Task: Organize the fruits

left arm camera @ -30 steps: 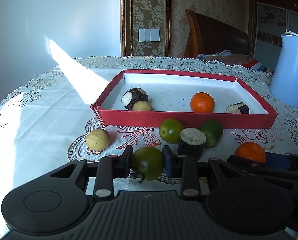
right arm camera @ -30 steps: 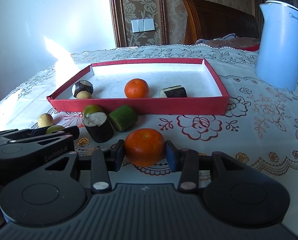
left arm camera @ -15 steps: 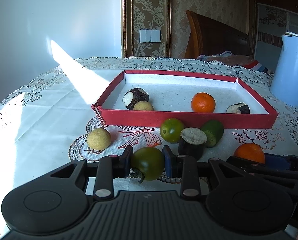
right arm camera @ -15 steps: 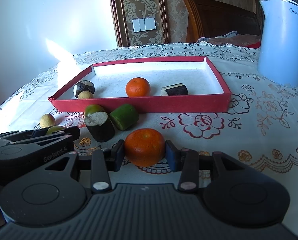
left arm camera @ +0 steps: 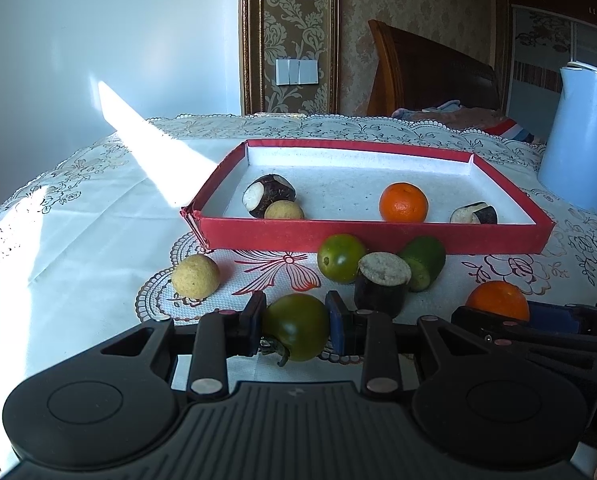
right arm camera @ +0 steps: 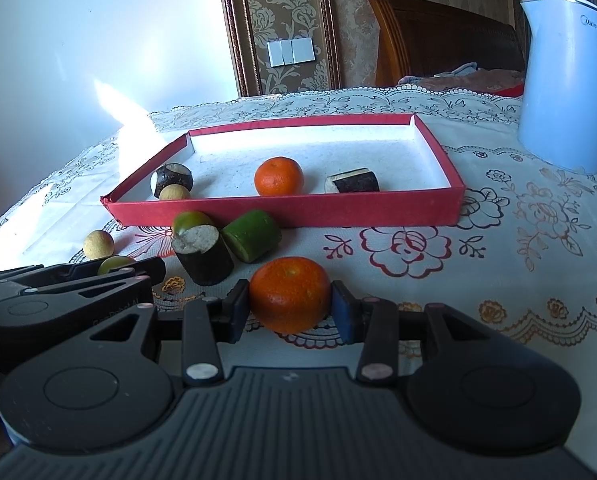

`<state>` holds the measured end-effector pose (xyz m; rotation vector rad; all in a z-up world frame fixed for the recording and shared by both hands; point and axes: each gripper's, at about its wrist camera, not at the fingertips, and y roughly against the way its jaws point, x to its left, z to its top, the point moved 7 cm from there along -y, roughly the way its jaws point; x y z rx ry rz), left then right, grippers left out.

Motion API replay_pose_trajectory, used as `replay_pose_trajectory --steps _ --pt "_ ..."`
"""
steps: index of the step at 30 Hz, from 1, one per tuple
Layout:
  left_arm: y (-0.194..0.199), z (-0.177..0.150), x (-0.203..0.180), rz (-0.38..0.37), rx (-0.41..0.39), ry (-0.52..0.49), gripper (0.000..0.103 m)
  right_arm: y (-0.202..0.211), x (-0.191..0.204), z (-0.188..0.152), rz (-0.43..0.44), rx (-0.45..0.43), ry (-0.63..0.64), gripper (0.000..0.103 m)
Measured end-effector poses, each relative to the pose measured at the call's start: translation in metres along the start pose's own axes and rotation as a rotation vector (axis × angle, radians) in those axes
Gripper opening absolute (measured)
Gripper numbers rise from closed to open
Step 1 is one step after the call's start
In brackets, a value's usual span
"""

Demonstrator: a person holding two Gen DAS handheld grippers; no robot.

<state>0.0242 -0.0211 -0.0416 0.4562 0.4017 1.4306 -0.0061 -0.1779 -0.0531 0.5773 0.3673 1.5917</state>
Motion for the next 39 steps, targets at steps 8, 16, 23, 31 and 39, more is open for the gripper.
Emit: replay_pose_trajectory --steps 8,16,23,31,39 --pt "0.002 0.001 0.001 -0.002 -0.015 0.003 0.031 0.002 -0.001 0.001 0.012 -0.009 -0.008 0.041" --pt "0.003 0.001 -0.001 -0.002 -0.022 -0.005 0.031 0.002 0.001 0.001 0.011 -0.009 0.003 0.041" --pt "0.005 0.002 0.0 -0.006 -0.03 0.0 0.031 0.004 0.001 0.002 0.014 -0.014 0.01 0.041" --pt "0.005 0.002 0.002 -0.011 -0.031 0.013 0.031 0.005 -0.002 0.018 0.003 -0.054 0.039 0.041" --pt "0.005 0.002 0.002 -0.008 -0.032 0.013 0.031 0.001 -0.005 0.046 -0.018 -0.101 0.075 0.041"
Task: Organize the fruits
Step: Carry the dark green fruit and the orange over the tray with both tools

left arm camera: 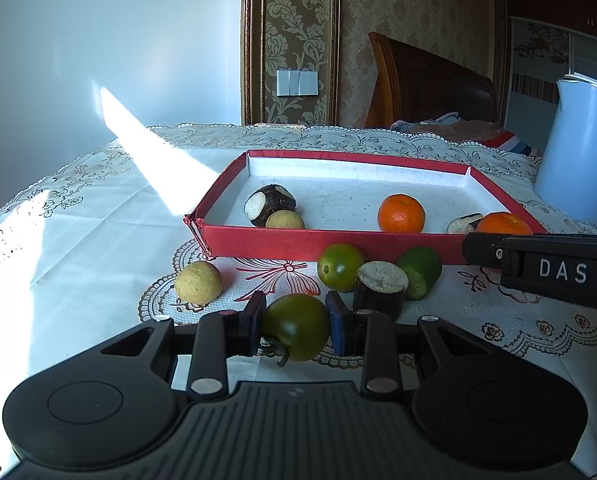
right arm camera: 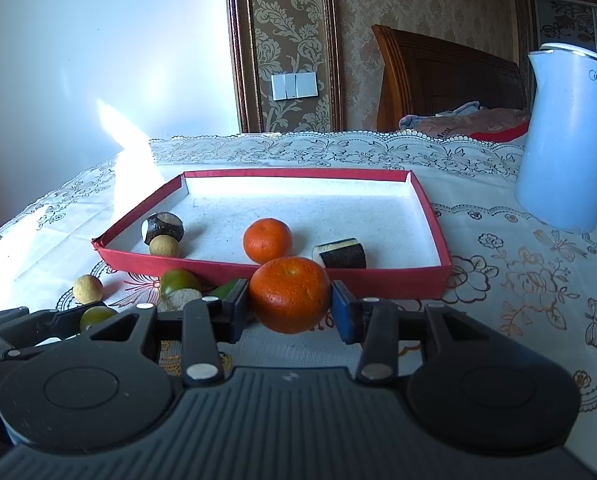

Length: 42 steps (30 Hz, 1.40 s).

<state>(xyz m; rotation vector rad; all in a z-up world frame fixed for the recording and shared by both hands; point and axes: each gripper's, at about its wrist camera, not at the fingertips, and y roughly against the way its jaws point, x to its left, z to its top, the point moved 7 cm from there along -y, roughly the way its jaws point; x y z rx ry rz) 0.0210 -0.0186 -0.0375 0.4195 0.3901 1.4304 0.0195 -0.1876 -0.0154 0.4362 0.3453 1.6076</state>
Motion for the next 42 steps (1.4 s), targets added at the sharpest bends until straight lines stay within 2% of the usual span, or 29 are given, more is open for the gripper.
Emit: replay_pose_trajectory --steps 11,16,21,25,30,35,42 --pt "-0.001 0.0 0.0 0.002 0.002 0.0 0.032 -0.039 -0.002 0.031 -0.016 -0.008 0.043 0.04" --pt "-0.001 0.0 0.0 0.005 0.004 -0.004 0.032 -0.065 -0.009 0.033 -0.029 0.026 0.037 0.04" --pt "0.002 0.002 0.0 0.019 -0.009 -0.005 0.032 -0.074 -0.008 0.03 -0.033 0.03 0.052 0.04" --pt "0.007 0.019 -0.005 0.024 -0.058 -0.033 0.032 -0.076 -0.008 0.03 -0.029 0.026 0.053 0.04" --pt "-0.001 0.06 -0.008 0.057 -0.127 -0.051 0.032 -0.073 -0.01 0.032 -0.018 0.018 0.039 0.04" --pt "-0.019 0.083 -0.013 0.063 -0.137 -0.044 0.032 -0.07 -0.012 0.034 -0.003 0.006 0.023 0.041" --pt "-0.048 0.09 -0.021 0.087 -0.111 -0.046 0.032 -0.065 -0.011 0.036 0.011 -0.008 0.01 0.041"
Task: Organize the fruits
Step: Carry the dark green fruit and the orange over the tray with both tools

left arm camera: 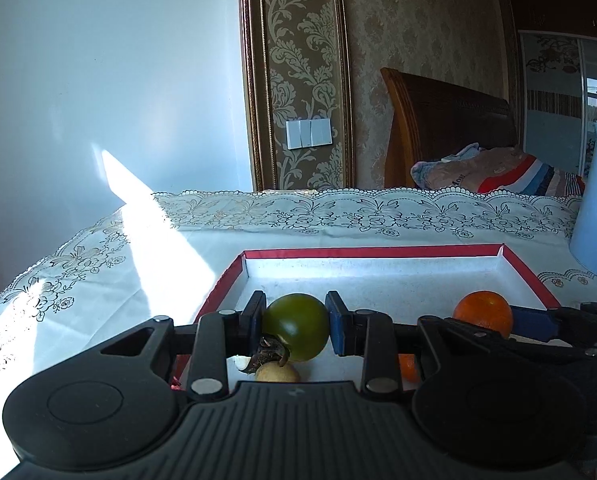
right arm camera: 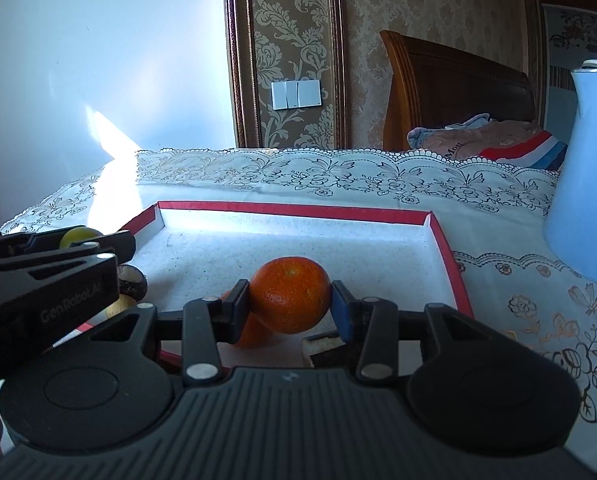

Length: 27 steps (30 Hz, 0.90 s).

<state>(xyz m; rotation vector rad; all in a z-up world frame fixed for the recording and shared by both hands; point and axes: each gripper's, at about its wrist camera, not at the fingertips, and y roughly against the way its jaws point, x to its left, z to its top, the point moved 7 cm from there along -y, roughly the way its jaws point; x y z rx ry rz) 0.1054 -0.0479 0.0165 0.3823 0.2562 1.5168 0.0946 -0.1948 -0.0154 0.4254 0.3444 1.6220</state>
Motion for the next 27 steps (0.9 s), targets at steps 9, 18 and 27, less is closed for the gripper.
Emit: replay_pose_trajectory --steps 9,18,27 --pt "-0.021 -0.006 -0.001 -0.002 0.053 0.016 0.031 -0.006 -0.004 0.0 -0.017 0.006 -0.015 0.041" --pt "-0.037 -0.014 -0.001 -0.032 0.101 0.04 0.032 -0.013 -0.004 -0.004 -0.037 0.018 -0.013 0.041" --pt "-0.038 -0.016 -0.003 -0.034 0.093 0.019 0.032 -0.017 -0.006 -0.005 -0.048 0.015 -0.017 0.041"
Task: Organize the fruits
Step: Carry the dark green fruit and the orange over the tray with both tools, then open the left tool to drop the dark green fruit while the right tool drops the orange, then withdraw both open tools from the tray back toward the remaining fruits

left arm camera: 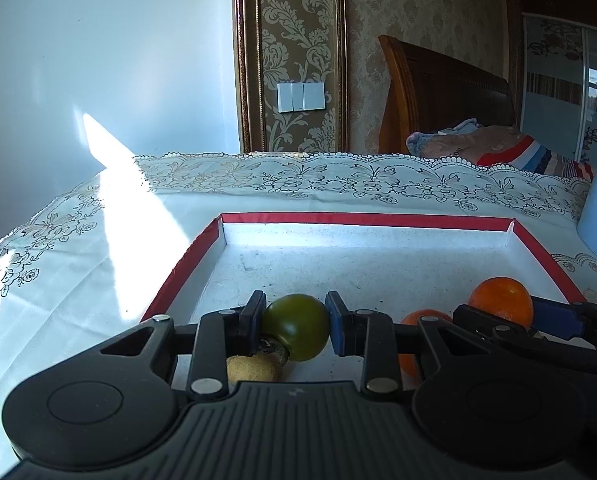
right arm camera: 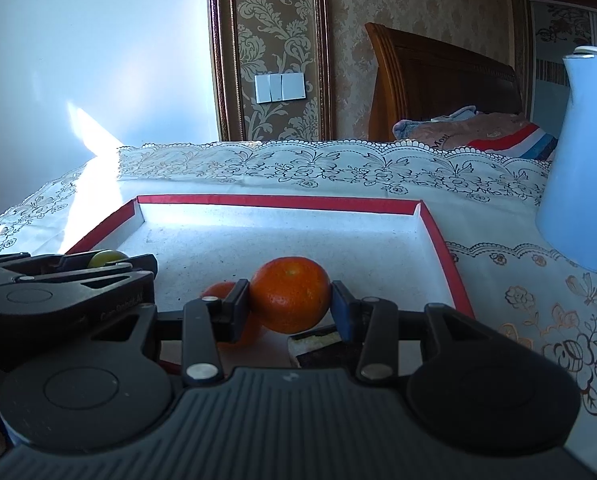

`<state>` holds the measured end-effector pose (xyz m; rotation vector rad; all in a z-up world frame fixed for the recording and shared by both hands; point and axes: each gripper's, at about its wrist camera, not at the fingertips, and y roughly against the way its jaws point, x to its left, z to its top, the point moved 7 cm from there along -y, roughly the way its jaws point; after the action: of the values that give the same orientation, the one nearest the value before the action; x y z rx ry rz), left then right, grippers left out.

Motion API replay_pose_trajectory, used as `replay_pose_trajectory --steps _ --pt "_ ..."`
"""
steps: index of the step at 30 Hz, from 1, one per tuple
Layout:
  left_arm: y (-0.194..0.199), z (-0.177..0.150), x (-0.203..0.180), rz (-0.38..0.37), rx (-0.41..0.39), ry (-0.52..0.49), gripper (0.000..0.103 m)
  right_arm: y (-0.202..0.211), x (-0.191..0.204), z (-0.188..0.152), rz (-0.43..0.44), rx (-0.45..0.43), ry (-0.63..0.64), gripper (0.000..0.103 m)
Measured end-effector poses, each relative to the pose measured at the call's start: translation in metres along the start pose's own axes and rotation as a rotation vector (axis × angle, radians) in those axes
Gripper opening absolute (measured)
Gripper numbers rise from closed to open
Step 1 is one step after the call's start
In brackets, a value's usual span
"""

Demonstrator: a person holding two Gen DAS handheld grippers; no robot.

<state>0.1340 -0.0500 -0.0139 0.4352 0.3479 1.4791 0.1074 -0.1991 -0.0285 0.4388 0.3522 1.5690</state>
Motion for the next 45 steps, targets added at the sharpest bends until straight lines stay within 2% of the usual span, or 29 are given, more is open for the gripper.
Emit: replay_pose_trajectory --steps 19,20,21,24,25,31,32,34,35,37,45 --pt "-0.001 -0.001 -0.002 -0.012 -0.007 0.0 0.033 0.0 -0.002 -0.002 0.0 -0.006 -0.013 0.041" --pt "-0.001 -0.001 -0.002 -0.013 -0.008 0.001 0.035 0.0 -0.002 -0.002 0.0 -0.008 -0.014 0.041" --pt "0.0 -0.001 -0.002 -0.007 -0.014 0.001 0.042 0.0 -0.003 -0.001 -0.005 -0.009 -0.017 0.042" --pt "0.002 0.001 0.002 0.029 -0.035 0.012 0.068 0.001 -0.007 -0.001 -0.01 -0.011 -0.031 0.042" --pt "0.001 0.002 0.004 0.026 -0.035 0.027 0.07 0.0 -0.007 -0.001 -0.008 -0.009 -0.033 0.042" --pt "0.002 0.002 0.005 0.022 -0.038 0.028 0.071 0.002 -0.008 -0.002 -0.014 -0.017 -0.03 0.043" --pt "0.002 0.002 0.005 0.021 -0.038 0.028 0.071 0.003 -0.009 -0.001 -0.018 -0.027 -0.031 0.044" --pt "0.002 0.002 0.007 0.022 -0.039 0.033 0.071 0.006 -0.01 0.001 -0.022 -0.043 -0.035 0.055" --pt "0.003 0.002 0.008 0.021 -0.038 0.04 0.072 0.006 -0.011 0.001 -0.021 -0.046 -0.039 0.056" --pt "0.003 0.002 0.011 0.012 -0.033 0.055 0.077 0.007 -0.012 0.001 -0.015 -0.049 -0.046 0.056" --pt "0.02 0.002 0.022 -0.008 -0.056 0.085 0.078 0.019 -0.016 0.005 0.003 -0.108 -0.068 0.056"
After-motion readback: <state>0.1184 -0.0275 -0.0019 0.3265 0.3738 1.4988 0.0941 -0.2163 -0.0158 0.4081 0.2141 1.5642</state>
